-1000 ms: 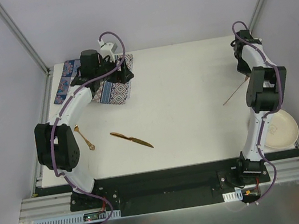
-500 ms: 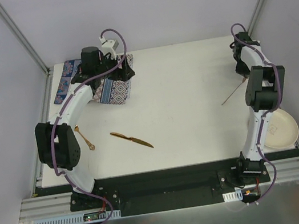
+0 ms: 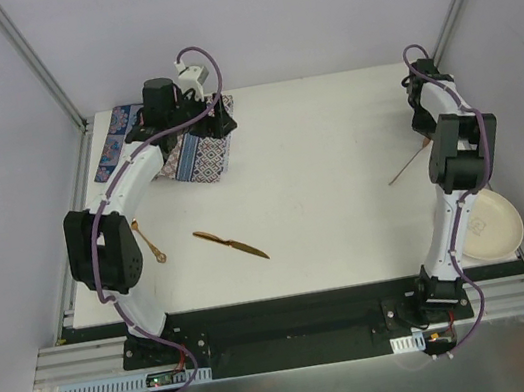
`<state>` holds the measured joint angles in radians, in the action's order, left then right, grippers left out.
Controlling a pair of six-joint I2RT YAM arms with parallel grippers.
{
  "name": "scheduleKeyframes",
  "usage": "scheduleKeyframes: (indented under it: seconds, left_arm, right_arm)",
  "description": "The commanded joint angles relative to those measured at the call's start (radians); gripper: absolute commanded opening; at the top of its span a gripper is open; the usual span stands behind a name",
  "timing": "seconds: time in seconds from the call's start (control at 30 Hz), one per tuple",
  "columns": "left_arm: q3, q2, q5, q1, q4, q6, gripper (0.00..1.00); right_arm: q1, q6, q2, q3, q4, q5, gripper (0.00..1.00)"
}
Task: Set the dinner table for one person
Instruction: Place the spoon at the corner of the board.
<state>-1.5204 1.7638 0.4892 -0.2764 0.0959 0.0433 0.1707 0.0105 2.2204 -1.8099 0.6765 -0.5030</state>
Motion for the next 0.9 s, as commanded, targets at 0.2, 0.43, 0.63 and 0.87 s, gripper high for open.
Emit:
scheduleKeyframes:
  seconds: [0.2,0.43,0.63,0.87]
  left_arm:
    - [-0.044,0.000,0.012,-0.010,-0.001,-0.014,0.77]
    - [-0.032,0.003,0.011,-0.010,-0.004,-0.013,0.77]
    - [-0.021,-0.003,0.000,-0.010,-0.001,-0.019,0.77]
    - [-0.032,-0.001,-0.001,-0.010,-0.002,-0.020,0.77]
  right_arm:
    - [0.004,-0.004,0.022,-0.034,0.021,0.023,0.02]
    - [0.004,-0.006,0.024,-0.039,0.031,0.023,0.01]
    - [0.004,-0.004,0.028,-0.045,0.038,0.024,0.02]
    - [0.004,-0.030,0.035,-0.057,0.049,0.029,0.03]
